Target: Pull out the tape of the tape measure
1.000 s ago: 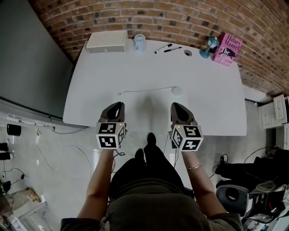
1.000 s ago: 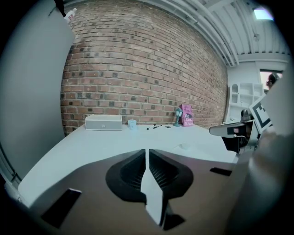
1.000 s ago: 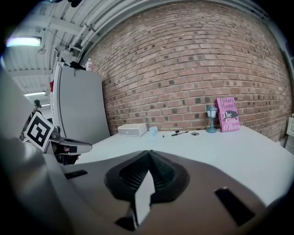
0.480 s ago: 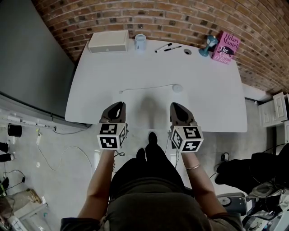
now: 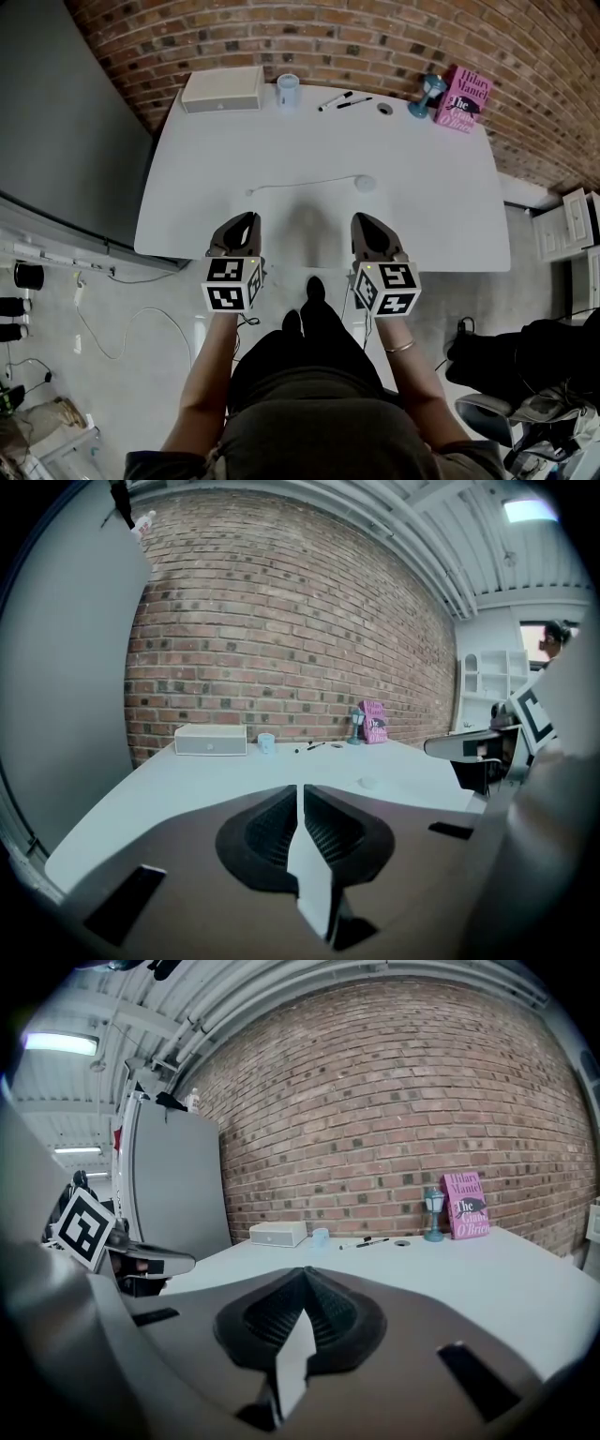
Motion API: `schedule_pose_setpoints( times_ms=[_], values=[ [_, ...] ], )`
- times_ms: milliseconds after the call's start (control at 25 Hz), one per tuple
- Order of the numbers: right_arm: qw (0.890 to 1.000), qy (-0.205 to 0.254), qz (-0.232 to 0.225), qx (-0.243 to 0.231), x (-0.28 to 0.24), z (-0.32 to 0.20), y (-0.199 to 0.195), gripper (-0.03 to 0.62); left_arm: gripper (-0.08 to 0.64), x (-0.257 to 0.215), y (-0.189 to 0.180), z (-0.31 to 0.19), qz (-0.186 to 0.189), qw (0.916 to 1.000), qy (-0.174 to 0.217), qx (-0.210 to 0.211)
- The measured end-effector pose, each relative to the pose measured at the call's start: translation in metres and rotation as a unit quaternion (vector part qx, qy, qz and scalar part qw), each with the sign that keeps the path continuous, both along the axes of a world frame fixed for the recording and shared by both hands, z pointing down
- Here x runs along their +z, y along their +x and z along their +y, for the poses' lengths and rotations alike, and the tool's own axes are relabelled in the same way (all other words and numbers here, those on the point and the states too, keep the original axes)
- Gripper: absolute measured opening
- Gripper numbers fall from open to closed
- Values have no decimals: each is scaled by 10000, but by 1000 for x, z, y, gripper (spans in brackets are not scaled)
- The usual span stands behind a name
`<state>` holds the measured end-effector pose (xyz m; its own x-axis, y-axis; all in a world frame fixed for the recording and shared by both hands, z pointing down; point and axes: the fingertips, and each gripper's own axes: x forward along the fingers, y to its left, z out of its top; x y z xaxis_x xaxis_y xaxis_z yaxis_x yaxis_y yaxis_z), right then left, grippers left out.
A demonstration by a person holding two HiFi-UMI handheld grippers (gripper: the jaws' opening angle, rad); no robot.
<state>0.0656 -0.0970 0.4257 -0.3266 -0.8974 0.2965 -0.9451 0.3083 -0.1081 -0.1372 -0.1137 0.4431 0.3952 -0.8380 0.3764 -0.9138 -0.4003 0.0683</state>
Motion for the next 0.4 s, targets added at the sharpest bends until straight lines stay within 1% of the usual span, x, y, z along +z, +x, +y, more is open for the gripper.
schedule_pose_setpoints(
  times_ms=[400],
  values=[
    [10000, 32, -33, 43, 0, 3, -3, 2, 37, -4, -2, 1, 29, 10000, 79, 22]
  ],
)
